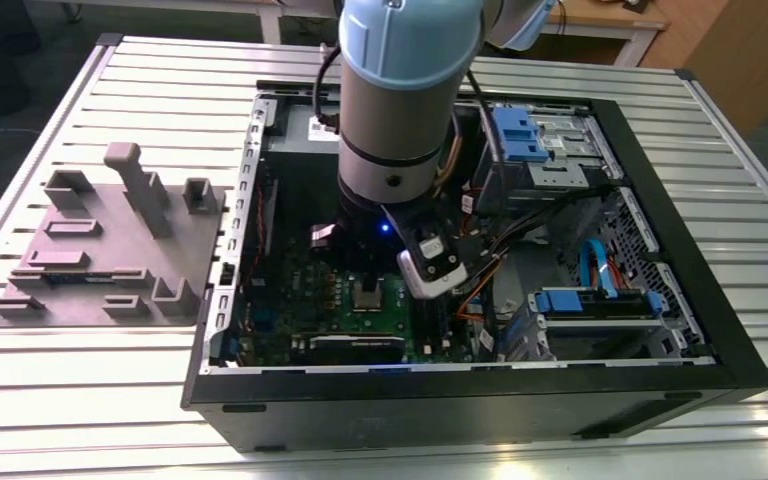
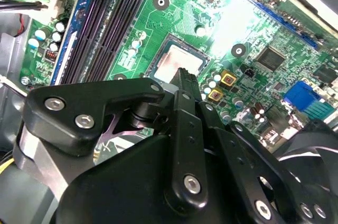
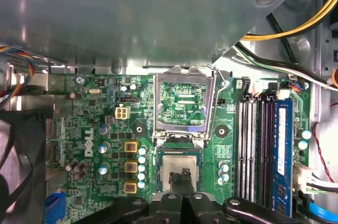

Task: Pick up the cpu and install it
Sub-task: 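Close the cpu cover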

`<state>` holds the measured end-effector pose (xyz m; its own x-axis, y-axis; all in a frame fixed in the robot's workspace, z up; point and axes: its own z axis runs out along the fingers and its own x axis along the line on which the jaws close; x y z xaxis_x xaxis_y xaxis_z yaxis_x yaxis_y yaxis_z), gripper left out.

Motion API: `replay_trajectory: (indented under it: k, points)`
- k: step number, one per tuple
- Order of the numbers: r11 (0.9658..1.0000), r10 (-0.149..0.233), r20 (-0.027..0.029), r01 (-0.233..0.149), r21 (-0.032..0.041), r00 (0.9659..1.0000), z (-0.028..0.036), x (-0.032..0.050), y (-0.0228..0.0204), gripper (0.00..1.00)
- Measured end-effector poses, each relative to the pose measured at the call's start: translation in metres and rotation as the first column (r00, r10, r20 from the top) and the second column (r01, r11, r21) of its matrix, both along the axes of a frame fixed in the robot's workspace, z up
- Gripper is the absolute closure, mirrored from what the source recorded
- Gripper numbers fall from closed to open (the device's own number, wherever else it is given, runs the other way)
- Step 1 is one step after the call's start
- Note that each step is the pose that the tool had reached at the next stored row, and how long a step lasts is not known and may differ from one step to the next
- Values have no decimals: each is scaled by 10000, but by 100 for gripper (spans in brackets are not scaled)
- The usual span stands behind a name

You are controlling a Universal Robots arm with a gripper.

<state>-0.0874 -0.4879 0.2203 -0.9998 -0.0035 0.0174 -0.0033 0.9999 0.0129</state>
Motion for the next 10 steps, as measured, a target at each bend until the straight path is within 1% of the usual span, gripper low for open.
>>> replay_trajectory:
  k: [10]
  points:
    - [10000,0,0,0,2,10000,160,0,0,89]
